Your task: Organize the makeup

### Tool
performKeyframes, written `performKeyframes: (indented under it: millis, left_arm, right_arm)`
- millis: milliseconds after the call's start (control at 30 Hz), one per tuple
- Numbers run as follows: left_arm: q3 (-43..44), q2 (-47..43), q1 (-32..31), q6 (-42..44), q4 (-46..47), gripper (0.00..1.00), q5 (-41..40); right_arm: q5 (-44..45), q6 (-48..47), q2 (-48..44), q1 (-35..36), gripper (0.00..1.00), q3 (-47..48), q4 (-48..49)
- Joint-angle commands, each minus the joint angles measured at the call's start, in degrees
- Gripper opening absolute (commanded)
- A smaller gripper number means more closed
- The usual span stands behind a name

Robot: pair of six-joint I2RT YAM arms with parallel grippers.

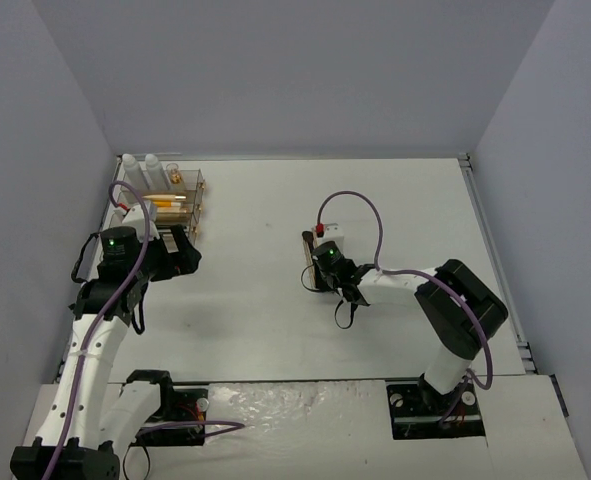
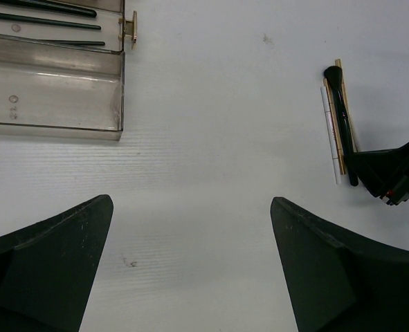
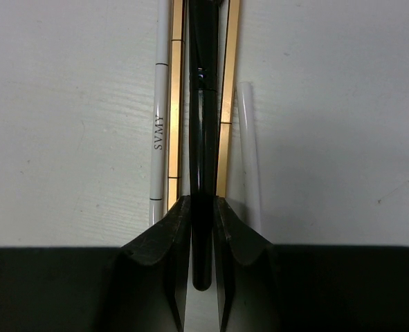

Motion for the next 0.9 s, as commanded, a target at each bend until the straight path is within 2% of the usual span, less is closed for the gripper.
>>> performKeyframes:
  millis: [0, 233, 400, 533, 867]
  left_arm:
    - [2.3, 0.7, 0.2, -1.3, 3.8, 0.97, 2.8]
    - [3.0, 2.3, -0.6, -10.2, 7.8, 0.97, 10.5]
    - [2.9, 2.6, -5.3, -20.1, 14.0, 0.97, 11.3]
    - [3.7, 3.9, -12.1, -25.3, 18.5, 0.97, 6.5]
    - [9.2, 13.3, -29.2, -27.8, 22.6, 0.89, -7.9]
  right_arm:
    - [-0.1, -2.6, -3.8, 0.6, 0.00, 2.1, -1.9]
    - [-1.1, -4.6, -13.7, 1.9, 0.00, 3.3, -3.7]
    - [-5.4, -7.1, -20.7, 3.8, 0.00, 2.6, -1.5]
    - [-8.1, -8.9, -24.9, 6.2, 0.00, 0.8, 2.9]
    - [-10.0, -9.3, -27.9, 10.5, 0.00, 0.1, 9.0]
